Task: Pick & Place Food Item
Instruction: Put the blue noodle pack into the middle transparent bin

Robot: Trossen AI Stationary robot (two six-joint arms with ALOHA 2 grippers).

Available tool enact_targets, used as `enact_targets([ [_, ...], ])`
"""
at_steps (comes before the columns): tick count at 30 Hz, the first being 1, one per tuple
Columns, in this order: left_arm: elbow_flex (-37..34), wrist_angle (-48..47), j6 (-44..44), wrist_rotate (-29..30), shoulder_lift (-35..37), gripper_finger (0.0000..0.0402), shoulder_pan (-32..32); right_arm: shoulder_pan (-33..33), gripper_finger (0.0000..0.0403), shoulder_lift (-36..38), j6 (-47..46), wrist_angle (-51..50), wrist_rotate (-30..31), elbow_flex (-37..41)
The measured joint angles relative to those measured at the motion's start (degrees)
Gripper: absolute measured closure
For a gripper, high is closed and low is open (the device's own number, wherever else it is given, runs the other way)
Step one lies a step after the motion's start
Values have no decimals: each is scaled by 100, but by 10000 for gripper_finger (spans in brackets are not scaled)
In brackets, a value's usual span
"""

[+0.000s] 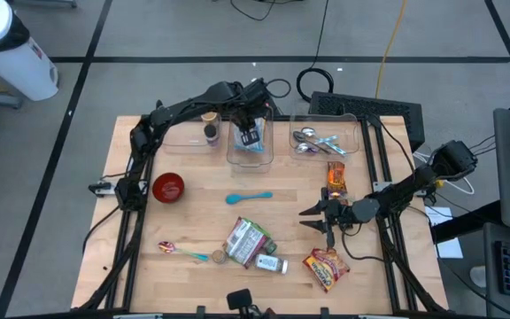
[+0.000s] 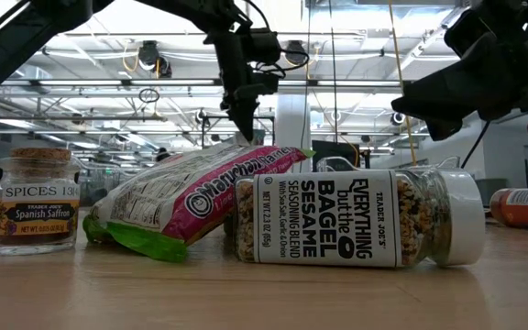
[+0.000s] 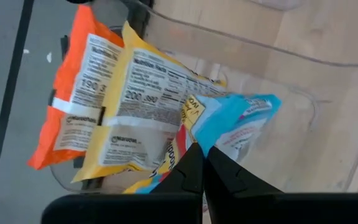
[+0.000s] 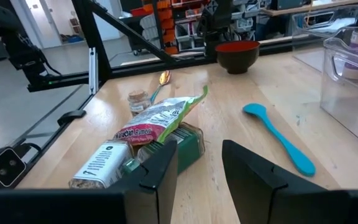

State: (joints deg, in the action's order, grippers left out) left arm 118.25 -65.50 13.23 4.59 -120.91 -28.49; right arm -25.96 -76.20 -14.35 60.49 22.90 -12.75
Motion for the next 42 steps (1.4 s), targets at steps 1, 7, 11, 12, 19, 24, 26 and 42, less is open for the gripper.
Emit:
enact_targets([
  [1,-1,11,0,1,1,400,0,0,284,0,0,-2,0,0],
  [7,-2,36,-22,147,-41,399,2,0,284,0,0,-42,1,0],
  [11,-4,72,-41,159,-171,395,2,0,284,0,0,-82,2,0],
  [12,-4,78,-31,152,-193,395,2,0,284,0,0,-81,0,0],
  [19,-4,146,-21,150,-314,393,-15,0,284,0,-55,-204,-4,0],
  [24,-4,166,-80,150,-327,385,-45,0,284,0,-183,-379,0,0],
  [26,-4,206,-79,148,-327,384,-52,0,284,0,-213,-397,0,0],
  [42,-4,239,141,154,-327,333,-70,0,284,0,-192,-384,4,0],
])
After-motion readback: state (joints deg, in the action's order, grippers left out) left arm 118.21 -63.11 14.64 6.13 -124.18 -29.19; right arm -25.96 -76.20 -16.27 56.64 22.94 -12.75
